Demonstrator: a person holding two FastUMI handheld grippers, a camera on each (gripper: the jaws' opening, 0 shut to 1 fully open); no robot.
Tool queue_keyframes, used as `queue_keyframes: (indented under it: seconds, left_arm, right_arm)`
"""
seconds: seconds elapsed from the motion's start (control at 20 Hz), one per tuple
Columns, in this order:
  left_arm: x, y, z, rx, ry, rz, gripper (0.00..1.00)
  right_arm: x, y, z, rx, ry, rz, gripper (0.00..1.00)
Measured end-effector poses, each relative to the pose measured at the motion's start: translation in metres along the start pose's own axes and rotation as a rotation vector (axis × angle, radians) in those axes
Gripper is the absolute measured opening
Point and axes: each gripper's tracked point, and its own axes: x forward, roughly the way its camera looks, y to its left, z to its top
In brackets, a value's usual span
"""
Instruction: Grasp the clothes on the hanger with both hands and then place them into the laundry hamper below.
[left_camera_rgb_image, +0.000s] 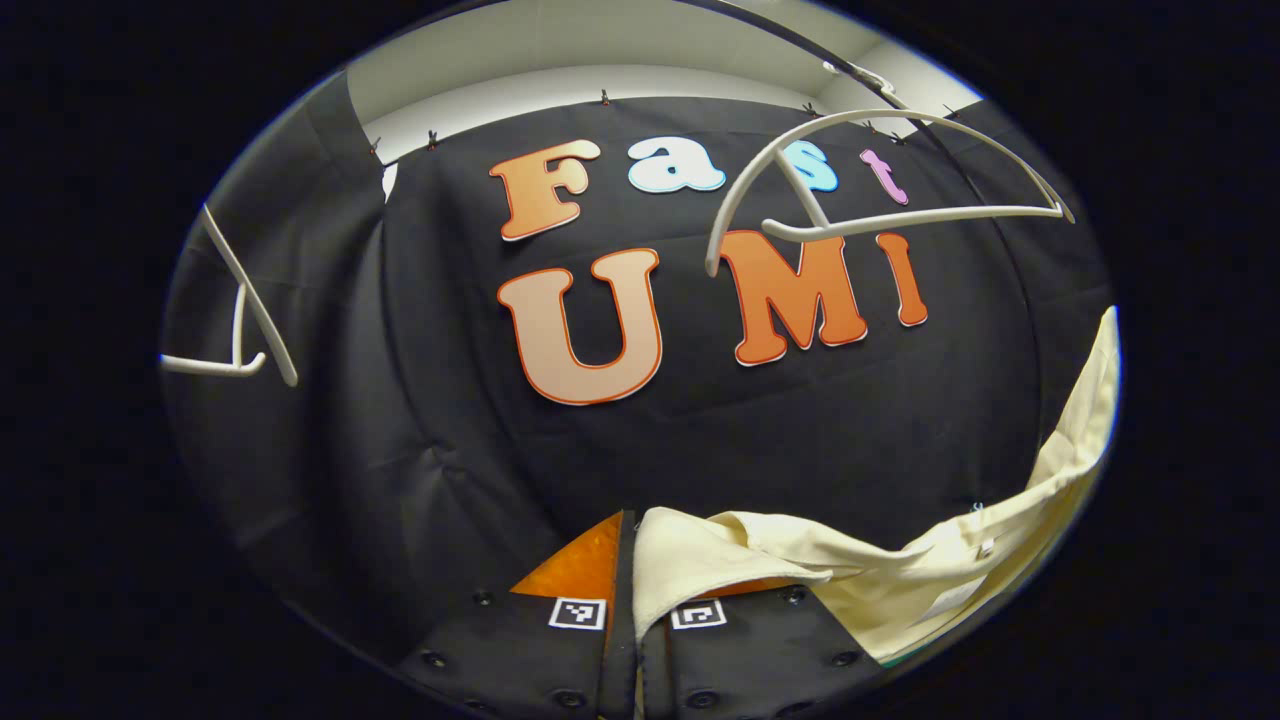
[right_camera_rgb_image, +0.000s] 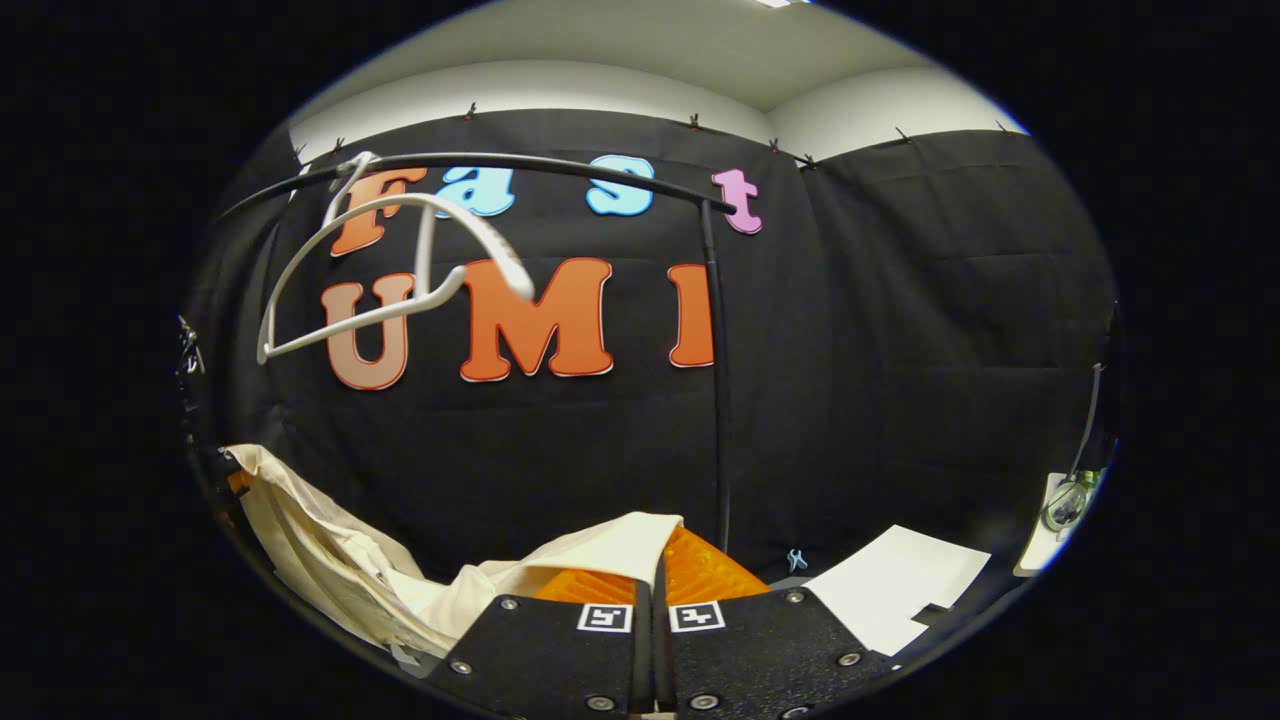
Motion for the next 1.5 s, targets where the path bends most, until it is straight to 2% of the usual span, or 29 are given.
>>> queue_keyframes:
  seconds: [0.2, 0.3, 0.45, 0.65, 0.8, 0.95, 1.1, 1.15, 1.25, 1.4, 1.5]
  left_arm:
    - [-0.029, -0.038, -0.016, -0.041, 0.047, -0.075, 0.12]
    - [-0.048, -0.079, -0.037, -0.081, 0.093, -0.162, 0.11]
    - [-0.074, -0.141, -0.088, -0.141, 0.233, -0.283, 0.11]
    - [-0.098, -0.209, -0.171, -0.205, 0.460, -0.394, 0.11]
    - [-0.107, -0.225, -0.236, -0.205, 0.646, -0.397, 0.12]
    - [-0.122, -0.243, -0.280, -0.209, 0.777, -0.413, 0.12]
    - [-0.135, -0.228, -0.318, -0.151, 0.854, -0.393, 0.30]
    - [-0.140, -0.225, -0.327, -0.134, 0.884, -0.390, 0.36]
    - [-0.152, -0.221, -0.350, -0.125, 0.946, -0.394, 0.49]
    - [-0.166, -0.208, -0.377, -0.123, 1.018, -0.351, 0.80]
    - [-0.171, -0.197, -0.385, -0.132, 1.036, -0.316, 1.00]
  right_arm:
    - [-0.022, 0.063, -0.028, -0.045, 0.038, 0.107, 0.00]
    - [-0.030, 0.097, -0.053, -0.051, 0.071, 0.172, 0.00]
    - [-0.035, 0.141, -0.115, -0.028, 0.185, 0.243, 0.00]
    - [-0.031, 0.161, -0.223, 0.023, 0.382, 0.248, 0.01]
    - [-0.039, 0.155, -0.280, 0.046, 0.502, 0.218, 0.02]
    - [-0.045, 0.150, -0.321, 0.064, 0.594, 0.207, 0.05]
    - [-0.058, 0.151, -0.355, 0.067, 0.671, 0.208, 0.14]
    - [-0.059, 0.151, -0.368, 0.062, 0.690, 0.210, 0.29]
    - [-0.078, 0.142, -0.402, 0.048, 0.774, 0.202, 0.43]
    - [-0.099, 0.138, -0.431, 0.058, 0.855, 0.170, 0.78]
    - [-0.105, 0.128, -0.435, 0.057, 0.873, 0.142, 0.84]
